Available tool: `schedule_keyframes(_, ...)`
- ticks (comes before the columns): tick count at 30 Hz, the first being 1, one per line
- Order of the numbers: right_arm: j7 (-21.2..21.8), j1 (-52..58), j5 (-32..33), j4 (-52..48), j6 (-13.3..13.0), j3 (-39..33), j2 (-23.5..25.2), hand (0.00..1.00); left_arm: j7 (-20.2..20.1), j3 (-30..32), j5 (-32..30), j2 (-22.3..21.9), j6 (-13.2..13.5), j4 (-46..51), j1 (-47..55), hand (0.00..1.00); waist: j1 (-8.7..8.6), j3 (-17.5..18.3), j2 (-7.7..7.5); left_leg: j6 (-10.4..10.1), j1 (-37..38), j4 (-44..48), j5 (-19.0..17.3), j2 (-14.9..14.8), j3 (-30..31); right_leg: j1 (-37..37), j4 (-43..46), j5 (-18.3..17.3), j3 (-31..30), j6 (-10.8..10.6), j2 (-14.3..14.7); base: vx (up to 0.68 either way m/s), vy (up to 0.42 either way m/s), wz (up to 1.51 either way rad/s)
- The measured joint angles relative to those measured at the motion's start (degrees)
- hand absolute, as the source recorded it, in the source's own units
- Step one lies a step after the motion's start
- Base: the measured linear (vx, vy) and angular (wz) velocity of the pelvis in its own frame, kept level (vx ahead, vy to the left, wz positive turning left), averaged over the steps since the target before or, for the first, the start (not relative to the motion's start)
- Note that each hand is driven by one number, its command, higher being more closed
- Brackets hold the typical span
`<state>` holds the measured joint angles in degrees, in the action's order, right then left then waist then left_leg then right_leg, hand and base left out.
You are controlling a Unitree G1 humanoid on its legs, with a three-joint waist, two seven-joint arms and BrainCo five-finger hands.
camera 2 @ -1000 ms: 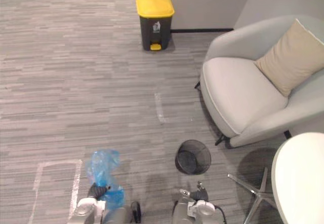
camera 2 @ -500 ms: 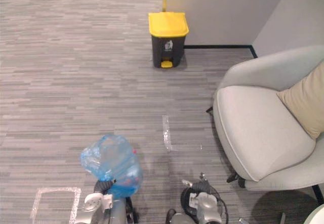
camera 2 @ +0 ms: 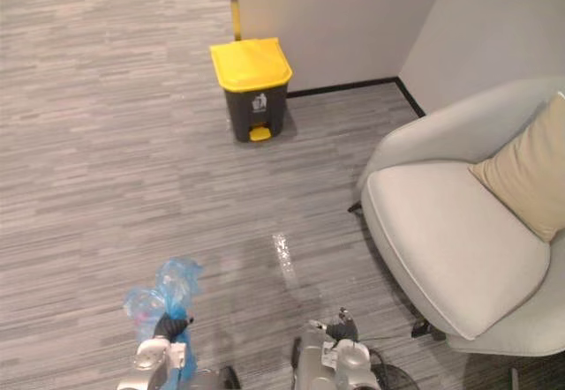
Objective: Gather rubbish on tea table into small bin, then transfer packed bag to large trash can.
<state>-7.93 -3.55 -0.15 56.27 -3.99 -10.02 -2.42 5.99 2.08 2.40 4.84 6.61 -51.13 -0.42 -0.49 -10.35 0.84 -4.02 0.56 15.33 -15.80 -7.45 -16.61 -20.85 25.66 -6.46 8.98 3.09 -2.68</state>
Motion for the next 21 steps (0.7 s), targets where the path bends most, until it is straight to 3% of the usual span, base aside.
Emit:
schedule_keyframes(2, -0.07, 0.17, -0.04, -0.18, 0.04, -1.29, -0.53, 0.00, 0.06, 0.89, -0.04, -0.71, -0.01, -0.29, -0.51, 1.00, -0.81, -0.54, 0.20, -1.37, 3.16, -2.07, 2.73, -0.14, 3.63, -1.00, 6.66, -0.73, 0.10, -0.15, -0.02, 0.26, -0.127, 0.07)
schedule_keyframes(3, -0.03, 1.20, -0.23, -0.42, -0.01, -1.73, -0.44, 0.00, 0.06, 0.79, -0.09, -1.10, 0.11, -0.35, -0.78, 1.00, -1.18, -0.66, 0.27, -1.46, 3.85, -0.97, 2.84, 0.31, 5.00, -1.73, 8.77, -3.28, 0.66, -1.57, 0.23, 0.31, -0.196, 0.69)
schedule_keyframes(4, -0.02, 3.64, -0.86, -0.35, 0.05, -1.97, 0.72, 0.00, -0.02, 1.42, -0.11, -0.98, 0.37, -0.35, -0.42, 1.00, -1.32, 0.88, -2.65, -1.98, 2.42, 5.06, 2.39, 0.73, 6.65, 2.52, 2.42, -6.46, 0.94, -0.93, -1.42, 0.26, -0.207, 0.69)
schedule_keyframes(5, -0.07, 3.90, -0.69, -0.69, 0.11, -2.51, 0.89, 0.00, 0.14, 1.86, -0.10, -1.56, 0.33, -0.10, -0.41, 1.00, -1.20, 0.67, -1.82, -2.63, 0.82, 10.39, 1.89, -0.60, 6.86, 4.31, 1.20, -6.51, 2.11, -0.90, -0.84, 0.25, -0.229, 0.63)
schedule_keyframes(7, -0.09, 4.69, -1.12, -1.46, 0.16, -2.07, 0.54, 0.00, -0.13, 2.72, -0.09, -2.97, 0.36, 1.30, 0.63, 1.00, -1.09, 0.40, 0.27, -3.33, -6.97, 27.72, 3.39, -6.47, 7.05, 9.36, -3.68, -7.03, 3.64, -0.06, 2.35, 0.24, -0.145, 0.20)
schedule_keyframes(8, -0.10, 4.58, -1.10, -1.68, 0.27, -1.39, 0.61, 0.00, -0.18, 3.22, -0.07, -3.69, 0.27, 1.85, 1.59, 1.00, -0.18, 0.11, 0.58, -2.67, -10.23, 35.39, 2.83, -9.07, 5.96, 12.19, -5.05, -7.92, 3.58, 1.29, 3.55, 0.31, -0.047, 0.00)
schedule_keyframes(9, -0.10, 4.70, -1.07, -1.79, 0.32, -0.96, 0.88, 0.00, -0.22, 3.21, -0.03, -3.95, 0.22, 2.24, 2.27, 1.00, 0.57, -0.06, 0.16, -2.46, -12.01, 37.90, 1.92, -9.63, 4.93, 14.29, -5.98, -8.49, 3.57, 1.59, 3.59, 0.38, -0.028, -0.10)
schedule_keyframes(12, -0.08, 4.07, -1.02, -1.83, 0.58, -1.86, 2.12, 0.00, -0.54, 3.16, 0.01, -4.20, 0.19, 2.43, 2.71, 1.00, 1.36, 0.07, -0.67, -0.63, -16.97, 31.02, 0.06, -8.18, 1.73, 19.28, -9.62, -8.45, 3.21, 0.80, 2.45, 0.35, 0.032, -0.12)
schedule_keyframes(14, -0.23, 2.89, -1.02, -1.77, 0.55, -3.53, 2.35, 0.00, -0.68, 3.14, 0.00, -4.52, 0.21, 2.58, 1.99, 1.00, 1.55, -0.14, -1.31, -0.46, -19.10, 17.27, 0.79, -4.05, 1.33, 22.13, -12.85, -8.19, 2.40, -0.77, 0.26, 0.41, 0.145, -0.15)
schedule_keyframes(15, -0.26, 2.51, -1.02, -1.23, 0.54, -4.35, 2.12, 0.00, -0.87, 2.98, 0.01, -4.70, 0.21, 2.51, 1.60, 1.00, 1.79, -0.14, -1.46, -1.29, -19.10, 6.97, 4.72, -0.89, 2.50, 23.56, -14.74, -7.99, 1.73, -2.35, -0.84, 0.40, 0.164, -0.22)
schedule_keyframes(16, -0.38, 2.72, -1.03, -1.07, 0.56, -4.87, 1.76, 0.00, -1.01, 2.88, 0.00, -4.96, 0.24, 2.46, 1.55, 1.00, 2.03, 0.29, -0.61, -1.48, -18.35, -0.61, 9.01, 0.49, 3.72, 24.49, -16.03, -7.91, 1.10, -3.28, -0.74, 0.42, 0.212, -0.43)
schedule_keyframes(17, -0.49, 2.96, -1.05, -0.41, 0.61, -5.03, 1.28, 0.00, -1.05, 2.56, 0.01, -4.91, 0.26, 1.95, 1.55, 1.00, 2.58, 0.67, 0.01, 0.96, -18.14, -2.71, 17.01, 1.29, 5.70, 25.25, -16.98, -8.87, -0.53, -5.24, -0.66, 0.34, 0.199, -0.36)
schedule_keyframes(18, -0.46, 2.62, -1.06, 0.35, 0.74, -4.99, 1.90, 0.00, -1.15, 2.46, 0.00, -4.12, 0.20, 0.87, 1.26, 1.00, 2.70, 0.95, -1.62, 2.26, -17.77, -1.50, 15.81, 2.98, 5.05, 26.38, -16.99, -9.14, -1.32, -6.22, -2.49, 0.46, 0.212, -0.16)
schedule_keyframes(19, -0.50, 2.82, -1.10, 0.61, 0.72, -5.56, 1.96, 0.00, -1.18, 2.00, 0.01, -3.58, 0.07, 0.63, 0.83, 1.00, 2.28, 1.11, -2.25, 3.14, -17.36, -0.43, 12.98, 4.24, 4.74, 26.15, -14.56, -9.17, -1.69, -6.73, -4.04, 0.46, 0.184, 0.07)
schedule_keyframes(21, -0.48, 3.00, -1.11, 0.78, 0.74, -5.62, 1.94, 0.00, -1.25, 0.46, -0.01, -3.46, -0.04, 0.50, 0.74, 1.00, 2.55, 1.08, -2.38, 4.03, -14.58, 0.55, 9.77, 5.36, 3.54, 21.51, -0.74, -9.24, -4.35, -8.34, -6.07, 0.55, 0.231, -0.10)
